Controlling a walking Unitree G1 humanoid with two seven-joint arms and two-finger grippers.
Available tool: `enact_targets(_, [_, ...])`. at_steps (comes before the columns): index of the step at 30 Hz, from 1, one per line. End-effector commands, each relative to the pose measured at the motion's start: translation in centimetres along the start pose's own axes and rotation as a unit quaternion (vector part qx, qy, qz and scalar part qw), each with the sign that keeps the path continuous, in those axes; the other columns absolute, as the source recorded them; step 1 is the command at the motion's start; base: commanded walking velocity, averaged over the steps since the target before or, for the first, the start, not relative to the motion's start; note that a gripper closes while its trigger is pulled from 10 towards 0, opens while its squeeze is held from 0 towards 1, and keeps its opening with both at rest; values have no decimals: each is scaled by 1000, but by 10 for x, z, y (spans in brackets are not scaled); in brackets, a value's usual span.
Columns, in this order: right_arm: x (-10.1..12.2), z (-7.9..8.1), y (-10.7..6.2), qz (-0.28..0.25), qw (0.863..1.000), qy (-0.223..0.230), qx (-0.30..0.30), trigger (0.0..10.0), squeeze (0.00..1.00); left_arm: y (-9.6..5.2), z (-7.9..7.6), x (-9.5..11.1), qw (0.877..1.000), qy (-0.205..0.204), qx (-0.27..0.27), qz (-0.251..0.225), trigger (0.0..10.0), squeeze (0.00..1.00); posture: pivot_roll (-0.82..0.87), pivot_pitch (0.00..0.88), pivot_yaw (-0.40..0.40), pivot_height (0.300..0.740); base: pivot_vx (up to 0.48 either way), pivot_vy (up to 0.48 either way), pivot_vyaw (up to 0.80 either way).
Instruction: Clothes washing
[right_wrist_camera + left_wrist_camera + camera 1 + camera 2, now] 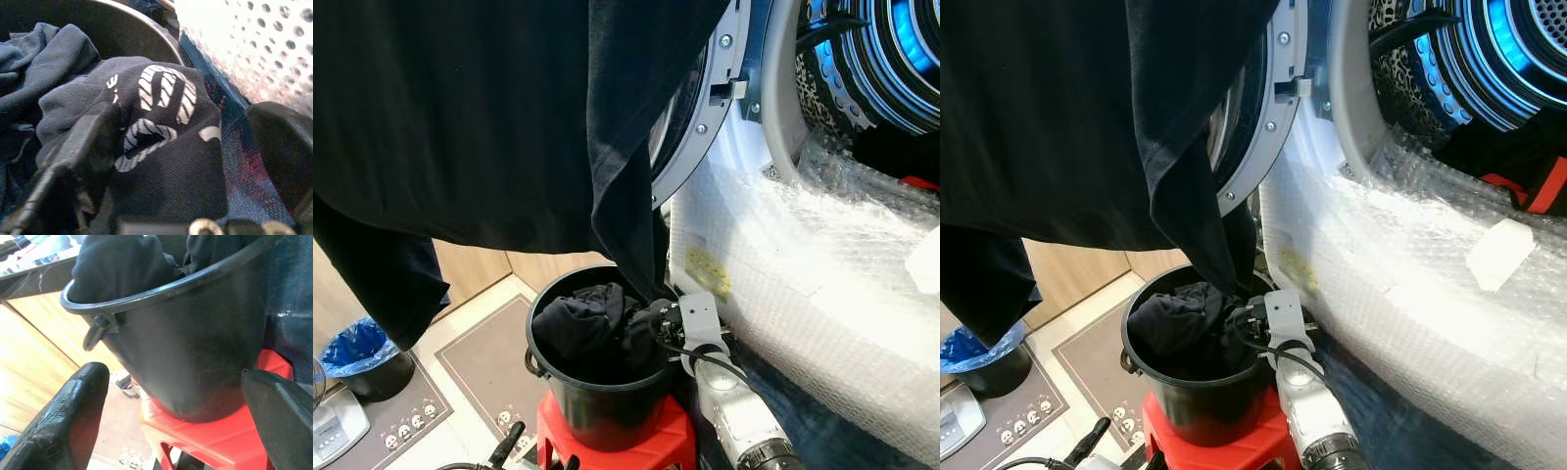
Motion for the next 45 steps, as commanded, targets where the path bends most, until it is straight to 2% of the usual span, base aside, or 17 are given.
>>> enact_targets(1, [-11, 1, -2, 19, 1000, 2, 7, 10000, 961, -2, 3, -3, 1000, 3, -5, 10, 10000, 0, -41, 103, 72, 740, 0, 0, 0])
enact_targets(4, [-13, 5, -3, 20, 1000, 7, 22, 10000, 0, -2, 3, -3, 1000, 3, -9, 11, 10000, 0, -49, 104, 77, 740, 0, 0, 0])
enact_targets(7, [-13, 9, -4, 23, 999, 12, 27, 10000, 0, -1, 3, -2, 1000, 3, -12, 11, 10000, 0, -54, 105, 79, 740, 0, 0, 0])
enact_targets(8, [-13, 12, -4, 26, 999, 18, 33, 9294, 0, -1, 3, -2, 1000, 3, -13, 11, 10000, 0, -54, 105, 79, 740, 0, 0, 0])
enact_targets(9, [-13, 14, -5, 28, 999, 22, 37, 9294, 0, -1, 3, -2, 1000, 3, -13, 11, 10000, 0, -54, 105, 79, 740, 0, 0, 0])
enact_targets(10, [-14, 15, -5, 30, 998, 27, 40, 7647, 0, -1, 3, -2, 1000, 3, -14, 11, 10000, 0, -54, 106, 80, 740, 0, 0, 0])
enact_targets(11, [-11, 17, -6, 24, 999, 28, 40, 0, 0, -1, 2, -2, 1000, 3, -15, 11, 10000, 0, -54, 106, 80, 740, 0, 0, 0])
enact_targets(23, [1, 18, -6, -17, 999, 5, 41, 0, 0, 0, 2, -2, 1000, 3, -13, 12, 10000, 0, -45, 104, 76, 740, 0, 0, 0])
enact_targets(39, [3, 22, -8, -28, 999, 6, 46, 0, 0, 1, 1, -3, 1000, 3, -15, 12, 10000, 0, -45, 75, 68, 740, 0, 0, 0])
enact_targets(45, [5, 26, -12, -41, 997, 2, 69, 0, 0, 2, 0, -4, 1000, 5, -15, 11, 10000, 0, -43, 57, 63, 740, 0, 0, 0])
Point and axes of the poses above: a point about 5 cm out from each wrist's last joint towards the gripper, its own y axis pointing out of the wrist towards the gripper, its own x axis along the axis of the wrist's last joint, z = x × y, the point moved 4 cm from there along y, pointing out of the wrist towards the gripper, and after that the axes turned 3 degrees about -y, right-handed, at the moved point
